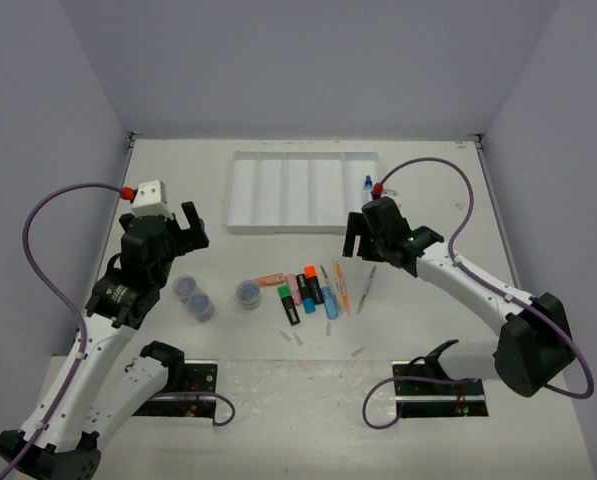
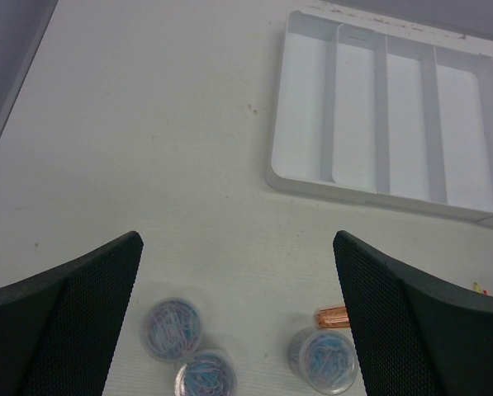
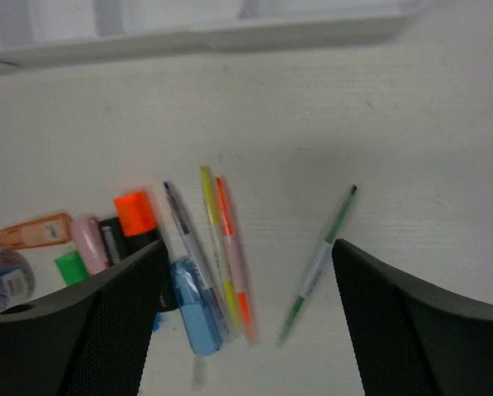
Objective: Sort the stationery into containers
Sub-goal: Pick up the pen from the center of the board, then close the pen cap on the pen.
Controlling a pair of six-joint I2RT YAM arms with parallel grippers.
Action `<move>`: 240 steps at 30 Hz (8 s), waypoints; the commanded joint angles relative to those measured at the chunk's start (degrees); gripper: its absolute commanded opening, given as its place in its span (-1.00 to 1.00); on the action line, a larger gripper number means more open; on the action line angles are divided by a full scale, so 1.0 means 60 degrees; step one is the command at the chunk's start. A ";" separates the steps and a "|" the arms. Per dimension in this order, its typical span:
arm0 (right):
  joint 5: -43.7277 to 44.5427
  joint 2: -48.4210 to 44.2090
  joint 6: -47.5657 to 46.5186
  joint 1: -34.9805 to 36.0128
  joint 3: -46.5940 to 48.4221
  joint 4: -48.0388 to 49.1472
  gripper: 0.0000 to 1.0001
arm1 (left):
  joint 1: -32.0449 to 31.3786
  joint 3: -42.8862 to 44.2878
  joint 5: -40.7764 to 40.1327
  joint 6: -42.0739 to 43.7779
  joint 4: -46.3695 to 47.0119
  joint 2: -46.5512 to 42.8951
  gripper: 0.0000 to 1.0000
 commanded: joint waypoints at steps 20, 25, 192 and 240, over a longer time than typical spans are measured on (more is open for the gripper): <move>0.0486 0.2026 0.1874 0.0243 -0.0868 0.0071 -0.54 | -0.0214 0.0071 -0.0160 -0.0013 0.0096 -0.0158 1.00; 0.0205 0.2388 0.1920 0.0368 -0.0748 -0.0223 -0.88 | -0.0214 0.0347 -0.0731 -0.0761 -0.0313 -0.0064 1.00; -0.6482 -0.4705 -0.0849 0.1495 -0.0777 0.5854 -1.00 | -0.5428 -0.0107 0.3507 -0.1796 0.8955 0.2250 -1.00; -0.4913 -0.4259 0.0812 0.1495 -0.0603 0.9524 -1.00 | -0.5428 -0.0922 0.4064 -0.2807 0.9912 0.2438 -0.93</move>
